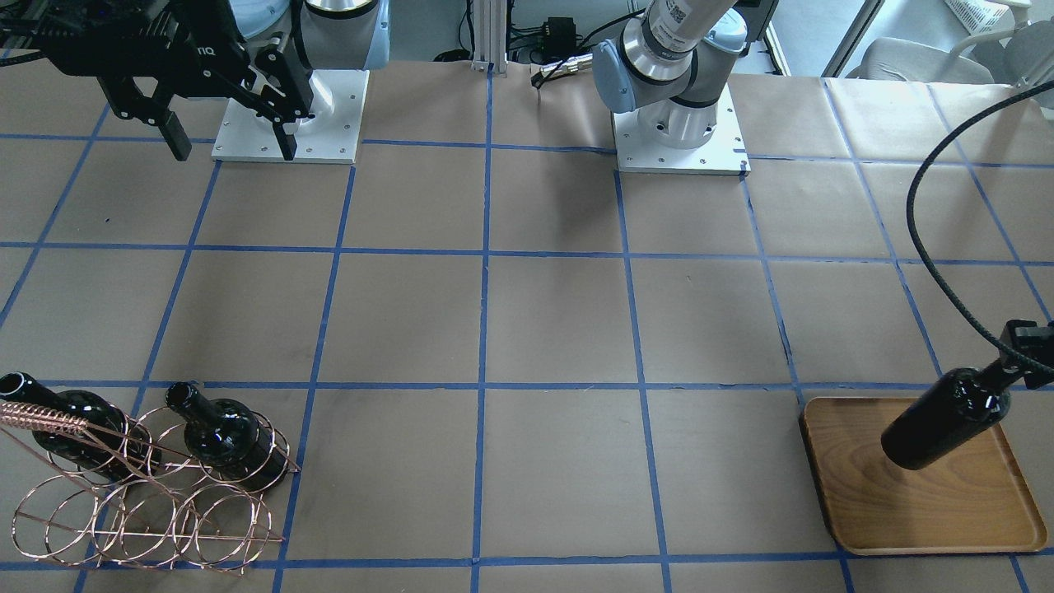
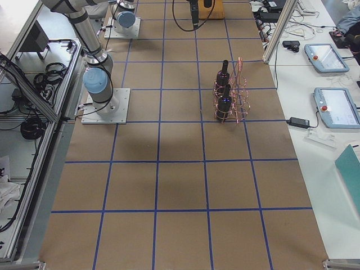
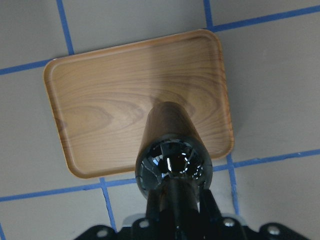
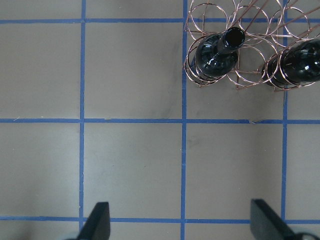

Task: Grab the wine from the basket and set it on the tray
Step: 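Lower the bottle onto the wooden tray with the left gripper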

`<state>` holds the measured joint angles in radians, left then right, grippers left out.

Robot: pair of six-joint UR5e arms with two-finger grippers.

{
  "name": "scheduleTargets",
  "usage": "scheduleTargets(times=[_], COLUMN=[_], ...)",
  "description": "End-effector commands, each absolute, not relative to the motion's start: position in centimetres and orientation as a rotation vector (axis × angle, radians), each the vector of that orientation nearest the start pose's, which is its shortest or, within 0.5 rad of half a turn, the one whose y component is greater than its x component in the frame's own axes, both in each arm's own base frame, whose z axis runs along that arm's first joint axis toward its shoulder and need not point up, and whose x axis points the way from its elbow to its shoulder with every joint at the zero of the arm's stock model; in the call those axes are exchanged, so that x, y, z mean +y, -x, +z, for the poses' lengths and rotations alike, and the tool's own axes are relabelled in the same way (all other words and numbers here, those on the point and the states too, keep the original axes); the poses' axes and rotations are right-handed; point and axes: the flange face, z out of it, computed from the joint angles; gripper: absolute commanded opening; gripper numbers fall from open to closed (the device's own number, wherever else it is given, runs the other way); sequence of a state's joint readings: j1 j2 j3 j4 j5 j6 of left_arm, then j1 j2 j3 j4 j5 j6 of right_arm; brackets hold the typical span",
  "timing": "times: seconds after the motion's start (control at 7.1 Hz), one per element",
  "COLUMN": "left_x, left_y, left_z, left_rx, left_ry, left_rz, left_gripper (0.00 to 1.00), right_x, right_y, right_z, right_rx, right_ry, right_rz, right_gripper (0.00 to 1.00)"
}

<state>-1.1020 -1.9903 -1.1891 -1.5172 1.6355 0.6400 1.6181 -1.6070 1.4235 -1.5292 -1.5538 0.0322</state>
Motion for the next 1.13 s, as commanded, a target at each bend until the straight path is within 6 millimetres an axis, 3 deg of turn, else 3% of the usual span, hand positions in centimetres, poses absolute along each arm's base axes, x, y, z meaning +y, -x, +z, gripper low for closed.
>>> scheduleTargets(times=[0.0, 0.28, 0.99], left_x=[-66.1, -66.9, -67.2], left_y=[-22.0, -22.6, -22.7], left_z=[42.3, 40.9, 39.6], left_rx=[3.063, 3.063, 3.071], left_ry=[-0.258, -0.277, -0.273], left_rz=[0.024, 0.023, 0.041], left_gripper=[0.0, 0.0, 0.0], right_x=[-47.6, -47.6, -47.6], right_y=[-15.8, -15.8, -15.8], right_z=[57.4, 57.4, 57.4], right_rx=[3.111, 3.108, 3.112], right_ry=[0.026, 0.026, 0.026], right_rz=[-0.219, -0.218, -0.216], right_gripper=[1.0, 1.0, 1.0])
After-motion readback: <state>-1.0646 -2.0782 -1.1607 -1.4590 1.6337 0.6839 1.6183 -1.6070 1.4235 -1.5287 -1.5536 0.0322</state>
